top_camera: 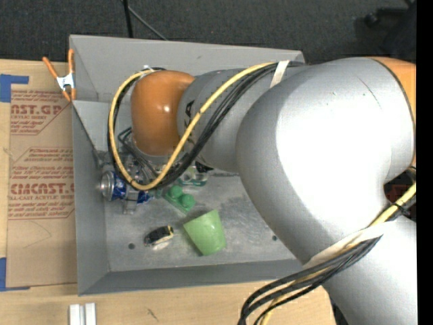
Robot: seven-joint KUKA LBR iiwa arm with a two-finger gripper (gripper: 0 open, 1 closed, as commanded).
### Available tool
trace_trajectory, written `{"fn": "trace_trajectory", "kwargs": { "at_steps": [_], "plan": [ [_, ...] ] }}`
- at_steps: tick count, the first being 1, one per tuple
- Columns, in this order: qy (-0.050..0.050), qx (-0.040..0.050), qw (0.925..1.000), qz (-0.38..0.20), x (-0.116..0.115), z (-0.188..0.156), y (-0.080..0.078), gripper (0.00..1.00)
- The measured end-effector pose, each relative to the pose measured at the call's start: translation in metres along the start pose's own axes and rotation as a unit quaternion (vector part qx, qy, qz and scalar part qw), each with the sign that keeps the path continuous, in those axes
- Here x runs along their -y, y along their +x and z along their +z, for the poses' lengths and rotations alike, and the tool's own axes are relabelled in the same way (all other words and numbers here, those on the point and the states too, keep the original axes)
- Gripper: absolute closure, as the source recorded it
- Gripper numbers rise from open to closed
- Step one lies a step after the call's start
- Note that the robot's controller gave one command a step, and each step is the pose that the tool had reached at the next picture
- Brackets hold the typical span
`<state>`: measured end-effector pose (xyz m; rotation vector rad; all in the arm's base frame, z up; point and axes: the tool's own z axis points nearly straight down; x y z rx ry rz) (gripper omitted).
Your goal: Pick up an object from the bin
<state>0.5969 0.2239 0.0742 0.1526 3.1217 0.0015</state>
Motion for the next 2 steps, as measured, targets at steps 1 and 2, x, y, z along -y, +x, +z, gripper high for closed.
{"fn": "trace_trajectory", "kwargs": {
  "at_steps": [1, 2],
  "plan": [
    [-0.001, -0.0047, 1.0, 0.0, -0.001, -0.045, -0.002, 1.0],
    [-0.002, -0.0038, 1.0, -0.001, -0.003, -0.11, -0.005, 1.0]
  ]
}}
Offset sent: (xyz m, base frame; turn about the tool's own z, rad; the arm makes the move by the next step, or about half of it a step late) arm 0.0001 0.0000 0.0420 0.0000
